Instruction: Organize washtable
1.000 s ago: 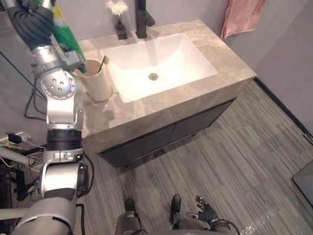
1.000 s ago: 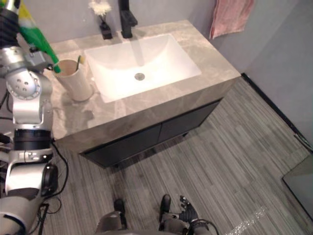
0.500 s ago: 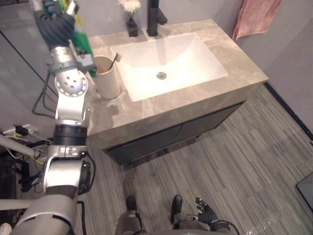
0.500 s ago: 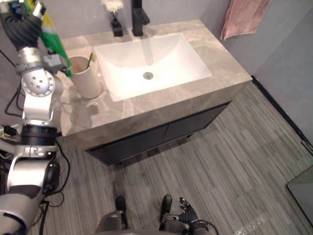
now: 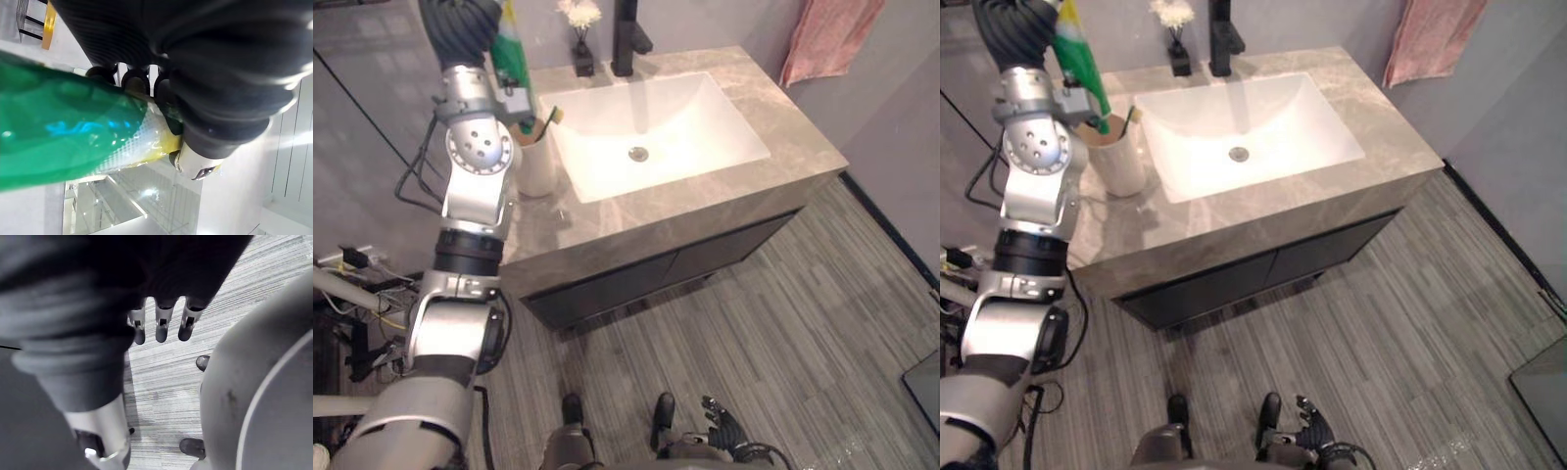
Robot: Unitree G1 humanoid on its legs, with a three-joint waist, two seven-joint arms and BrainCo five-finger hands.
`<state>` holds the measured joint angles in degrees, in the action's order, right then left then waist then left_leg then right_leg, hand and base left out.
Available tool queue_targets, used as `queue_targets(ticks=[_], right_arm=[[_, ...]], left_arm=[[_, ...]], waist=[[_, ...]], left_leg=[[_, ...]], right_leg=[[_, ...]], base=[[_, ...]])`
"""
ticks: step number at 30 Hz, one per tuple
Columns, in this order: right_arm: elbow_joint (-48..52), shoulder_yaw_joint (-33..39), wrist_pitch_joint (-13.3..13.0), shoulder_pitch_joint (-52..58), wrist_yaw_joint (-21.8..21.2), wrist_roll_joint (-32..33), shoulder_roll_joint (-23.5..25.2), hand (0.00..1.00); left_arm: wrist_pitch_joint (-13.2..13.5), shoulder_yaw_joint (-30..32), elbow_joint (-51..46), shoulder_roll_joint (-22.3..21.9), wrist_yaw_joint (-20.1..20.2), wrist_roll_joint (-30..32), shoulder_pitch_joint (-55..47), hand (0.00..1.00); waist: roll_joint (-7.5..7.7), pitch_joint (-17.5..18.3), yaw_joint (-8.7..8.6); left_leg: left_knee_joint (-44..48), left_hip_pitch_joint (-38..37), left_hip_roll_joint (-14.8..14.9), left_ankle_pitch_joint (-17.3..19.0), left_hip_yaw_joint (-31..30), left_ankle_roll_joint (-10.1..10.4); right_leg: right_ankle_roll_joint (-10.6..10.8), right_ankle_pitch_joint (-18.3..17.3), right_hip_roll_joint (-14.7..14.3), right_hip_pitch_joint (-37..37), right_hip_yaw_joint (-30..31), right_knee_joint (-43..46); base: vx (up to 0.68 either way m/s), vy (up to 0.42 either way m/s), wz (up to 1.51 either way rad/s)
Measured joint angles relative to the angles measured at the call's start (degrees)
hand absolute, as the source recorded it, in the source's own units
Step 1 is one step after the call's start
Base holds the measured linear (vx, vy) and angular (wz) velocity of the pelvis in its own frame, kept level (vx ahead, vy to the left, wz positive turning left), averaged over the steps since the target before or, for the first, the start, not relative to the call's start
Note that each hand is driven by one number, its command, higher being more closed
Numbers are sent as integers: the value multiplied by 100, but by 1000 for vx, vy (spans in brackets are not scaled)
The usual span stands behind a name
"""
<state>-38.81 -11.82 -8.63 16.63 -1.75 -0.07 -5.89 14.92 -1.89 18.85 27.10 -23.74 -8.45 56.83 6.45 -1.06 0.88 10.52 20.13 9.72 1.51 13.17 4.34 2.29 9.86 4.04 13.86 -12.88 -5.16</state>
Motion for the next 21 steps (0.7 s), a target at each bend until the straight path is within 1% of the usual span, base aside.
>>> queue_targets(ticks=[4, 8, 10, 11, 13, 14, 15, 21], right_arm=[[108, -13, 4, 185, -90, -15, 0, 0], [162, -50, 2, 308, -107, -44, -2, 0], [173, -48, 2, 349, -107, -43, -2, 0], [185, -49, 3, 355, -106, -48, -2, 0], [187, -48, 3, 355, -106, -51, -2, 0], [195, -48, 2, 359, -105, -53, -2, 0], [197, -48, 2, 365, -101, -54, 0, 0], [217, -46, 2, 376, -96, -56, 0, 0]], left_arm=[[0, 1, 2, 1, 0, 4, 40, 100], [-1, 2, 2, 7, 5, 11, 55, 100], [-2, 2, 2, 7, 3, 12, 55, 100], [-3, 3, 2, 8, 2, 12, 55, 100], [-3, 4, 1, 14, 1, 15, 57, 100], [-3, 4, 1, 21, 2, 17, 73, 100], [-4, 4, 2, 21, 2, 17, 75, 100], [-6, 3, 1, 25, -4, 18, 130, 100]], waist=[[73, 51, -4], [80, 56, -25], [81, 57, -29], [81, 57, -25], [81, 57, -24], [82, 57, -30], [92, 64, -47], [104, 73, -48]], left_leg=[[-49, -21, 2, -10, -6, 5], [-70, -34, 27, -12, -6, -5], [-99, -42, 30, -16, -5, -32], [-147, -66, 34, -27, -5, -38], [-201, -100, 63, -46, -4, -48], [-222, -100, 112, -64, -2, -48], [-241, -99, 126, -85, -1, -49], [-254, -50, 136, -97, -1, -44]], right_leg=[[7, 5, -9, 0, 20, 0], [134, 101, -32, 0, 69, -21], [158, 145, -38, 2, 93, -35], [217, 193, -48, 9, 131, -38], [191, 290, -86, 19, 207, -39], [229, 369, -126, 42, 211, -40], [210, 392, -143, 51, 216, -40], [210, 392, -163, 128, 269, -40]], base=[[9, -3, 1], [4, -1, -1], [4, 1, -2], [9, 5, -6], [4, 9, -10], [0, 2, -9], [7, -5, -5], [3, -3, -3]])
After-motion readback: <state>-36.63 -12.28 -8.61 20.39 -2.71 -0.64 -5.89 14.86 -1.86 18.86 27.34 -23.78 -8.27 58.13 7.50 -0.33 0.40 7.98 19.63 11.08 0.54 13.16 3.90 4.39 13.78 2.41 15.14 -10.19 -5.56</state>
